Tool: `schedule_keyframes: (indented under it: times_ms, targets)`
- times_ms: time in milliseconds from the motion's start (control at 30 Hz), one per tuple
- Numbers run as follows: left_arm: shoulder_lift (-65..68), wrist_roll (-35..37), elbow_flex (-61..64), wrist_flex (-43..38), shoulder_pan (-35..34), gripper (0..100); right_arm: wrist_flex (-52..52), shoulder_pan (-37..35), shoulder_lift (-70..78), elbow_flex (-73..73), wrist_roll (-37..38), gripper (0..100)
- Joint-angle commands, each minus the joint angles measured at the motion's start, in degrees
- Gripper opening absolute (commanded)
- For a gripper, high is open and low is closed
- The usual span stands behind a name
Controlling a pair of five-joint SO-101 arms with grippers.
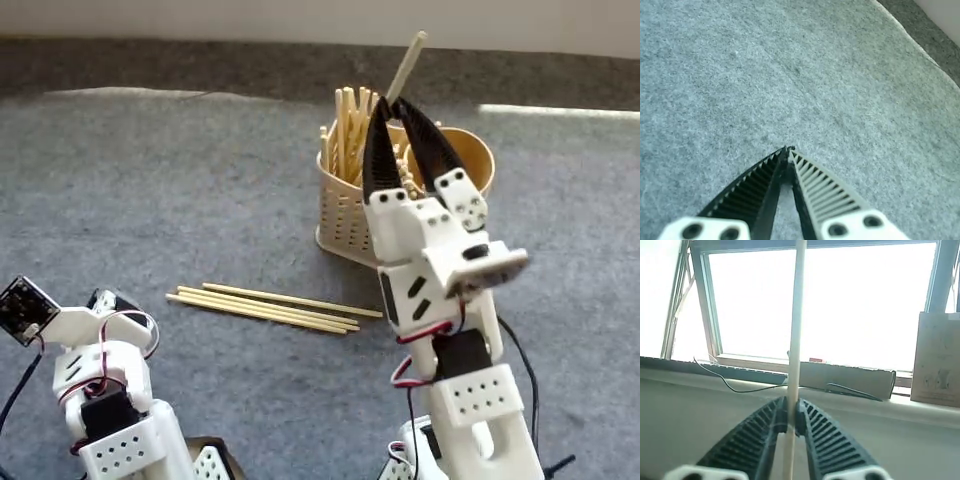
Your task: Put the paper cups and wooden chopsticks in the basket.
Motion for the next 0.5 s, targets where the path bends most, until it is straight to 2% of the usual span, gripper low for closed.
schedule_keyframes:
  times_ms: [0,233,467]
  targets:
    - [-0.9,-0.4,1.1,0.1,-0.2,3,-3.4,0.7,6.0,-0.4,-0.3,0.4]
    - [-0.9,-0.4,1.1,0.1,-0.2,3,-3.0,0.6,12.8,-0.2,-0.4,0.5]
    - [-0.9,-0.4,1.1,0.1,-0.2,3,-0.6,0.4,10.8,-0.2,-0.4,9.7]
